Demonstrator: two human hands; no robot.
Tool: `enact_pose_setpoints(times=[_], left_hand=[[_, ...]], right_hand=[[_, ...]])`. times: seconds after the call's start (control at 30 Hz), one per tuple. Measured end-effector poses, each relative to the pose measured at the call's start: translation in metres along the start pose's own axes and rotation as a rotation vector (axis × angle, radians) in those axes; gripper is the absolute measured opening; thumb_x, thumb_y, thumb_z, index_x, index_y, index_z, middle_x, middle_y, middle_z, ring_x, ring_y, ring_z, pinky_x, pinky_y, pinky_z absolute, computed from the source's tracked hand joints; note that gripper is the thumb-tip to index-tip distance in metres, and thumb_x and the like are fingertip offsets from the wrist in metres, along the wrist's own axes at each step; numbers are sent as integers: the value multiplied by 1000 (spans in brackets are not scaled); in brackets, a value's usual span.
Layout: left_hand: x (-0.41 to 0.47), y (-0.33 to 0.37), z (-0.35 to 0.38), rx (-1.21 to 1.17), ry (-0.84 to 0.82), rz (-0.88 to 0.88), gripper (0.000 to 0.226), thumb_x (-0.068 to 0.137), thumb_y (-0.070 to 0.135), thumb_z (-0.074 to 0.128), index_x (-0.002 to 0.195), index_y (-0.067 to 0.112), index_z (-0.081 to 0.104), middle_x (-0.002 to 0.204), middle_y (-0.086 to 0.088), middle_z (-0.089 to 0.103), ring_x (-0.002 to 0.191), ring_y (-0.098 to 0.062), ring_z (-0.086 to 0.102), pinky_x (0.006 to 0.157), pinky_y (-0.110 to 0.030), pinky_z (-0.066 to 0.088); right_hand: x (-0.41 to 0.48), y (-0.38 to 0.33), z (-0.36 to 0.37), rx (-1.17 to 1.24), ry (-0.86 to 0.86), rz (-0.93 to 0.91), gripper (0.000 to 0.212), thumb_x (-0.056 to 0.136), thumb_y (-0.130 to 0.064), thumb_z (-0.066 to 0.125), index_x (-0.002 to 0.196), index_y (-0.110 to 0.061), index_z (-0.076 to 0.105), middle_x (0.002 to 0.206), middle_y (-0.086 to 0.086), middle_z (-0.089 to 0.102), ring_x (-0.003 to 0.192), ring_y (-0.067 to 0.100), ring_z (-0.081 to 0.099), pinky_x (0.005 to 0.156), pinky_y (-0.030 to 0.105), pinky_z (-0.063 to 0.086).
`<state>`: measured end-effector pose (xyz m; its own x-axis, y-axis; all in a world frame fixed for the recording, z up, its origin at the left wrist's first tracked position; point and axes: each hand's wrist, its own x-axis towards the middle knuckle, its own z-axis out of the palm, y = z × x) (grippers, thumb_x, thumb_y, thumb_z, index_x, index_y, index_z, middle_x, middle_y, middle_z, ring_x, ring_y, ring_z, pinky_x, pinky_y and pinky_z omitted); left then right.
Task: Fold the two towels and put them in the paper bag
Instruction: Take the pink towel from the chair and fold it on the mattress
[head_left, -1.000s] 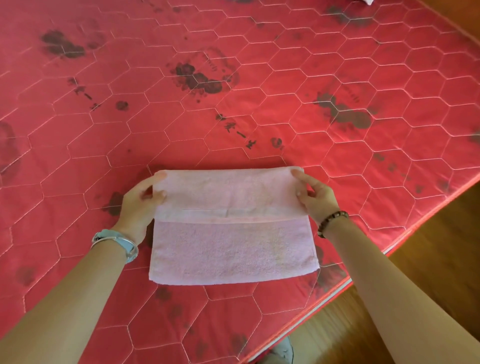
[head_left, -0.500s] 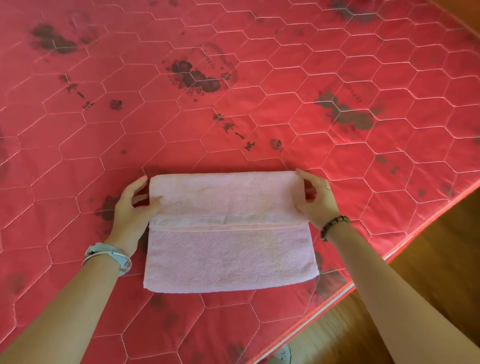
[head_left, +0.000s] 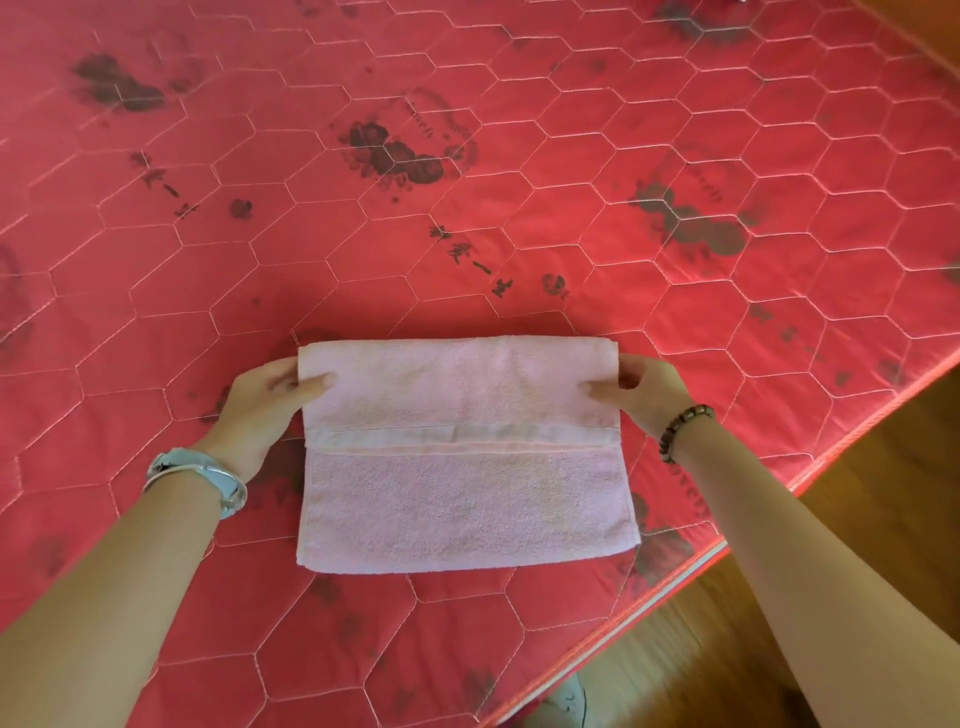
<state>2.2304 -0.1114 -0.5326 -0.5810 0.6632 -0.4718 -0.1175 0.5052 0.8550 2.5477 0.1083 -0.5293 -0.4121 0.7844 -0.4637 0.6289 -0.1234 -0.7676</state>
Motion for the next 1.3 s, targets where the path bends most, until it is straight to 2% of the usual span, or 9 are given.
enact_pose_setpoints(times=[0.23, 0.43, 0.57, 0.73, 0.87, 0.97, 1.1, 1.2, 1.3], left_hand=[[-43, -14, -19, -20, 29, 114, 34, 86, 5, 72, 118, 17, 70, 118, 1, 73, 116, -15, 65, 102, -35, 47], [-88, -30, -25, 10, 0, 122, 31, 86, -1, 70, 112, 18, 73, 114, 6, 73, 109, -5, 65, 93, -22, 48], [-109, -51, -28, 27, 7, 73, 31, 85, -5, 70, 108, 15, 73, 126, 0, 66, 109, -5, 64, 95, -27, 48], [-119, -74, -25, 101, -38, 87, 28, 82, -10, 70, 100, 11, 75, 125, -2, 62, 110, -10, 65, 85, -14, 53], [-122, -90, -21, 155, -5, 89, 39, 81, -14, 68, 87, 23, 81, 123, 1, 62, 113, -22, 64, 100, -32, 50], [-123, -94, -18, 177, 72, 85, 54, 85, -21, 56, 83, 28, 78, 122, 3, 64, 112, -16, 64, 96, -27, 54], [-128, -80, 2, 166, 203, 53, 38, 93, -10, 47, 91, 19, 71, 103, 6, 66, 89, 7, 59, 75, -6, 43], [-125, -70, 17, 83, 310, 48, 12, 98, 10, 55, 108, 14, 61, 101, 12, 58, 89, 3, 54, 73, -14, 41], [-120, -65, 23, 5, 319, 15, 24, 96, 25, 63, 117, 19, 54, 106, 14, 58, 96, 3, 56, 77, -19, 43]], right_hand=[[-37, 10, -5, 138, 124, -100, 29, 76, -7, 81, 95, -25, 69, 102, 10, 71, 101, 37, 64, 91, 43, 54], [-80, 35, -1, 179, 147, -180, 58, 72, 13, 75, 74, -45, 71, 103, 3, 62, 79, -11, 60, 75, 10, 47], [-104, 60, 8, 172, 147, -144, 80, 67, 28, 64, 67, -52, 70, 111, -1, 58, 90, -14, 58, 78, 4, 46], [-125, 75, 21, 175, 132, -99, 79, 68, 31, 56, 58, -46, 72, 108, -6, 55, 81, -15, 59, 67, 8, 50], [-129, 88, 28, 83, 173, -93, 81, 69, 30, 55, 61, -49, 71, 109, -8, 55, 102, -5, 51, 91, 18, 44], [-130, 91, 29, 63, 194, -90, 75, 79, 24, 53, 71, -48, 73, 114, -3, 57, 103, 0, 55, 91, 13, 45], [-130, 84, 29, 118, 199, -4, 60, 94, 5, 43, 81, -46, 72, 87, -10, 65, 59, 3, 60, 66, 26, 50], [-128, 67, 31, 175, 236, -21, 35, 97, -6, 50, 87, -34, 67, 90, -14, 66, 73, -5, 58, 69, 15, 44], [-123, 57, 31, 191, 226, -24, 7, 93, -19, 63, 91, -25, 64, 91, -6, 67, 70, -8, 58, 64, 9, 45]])
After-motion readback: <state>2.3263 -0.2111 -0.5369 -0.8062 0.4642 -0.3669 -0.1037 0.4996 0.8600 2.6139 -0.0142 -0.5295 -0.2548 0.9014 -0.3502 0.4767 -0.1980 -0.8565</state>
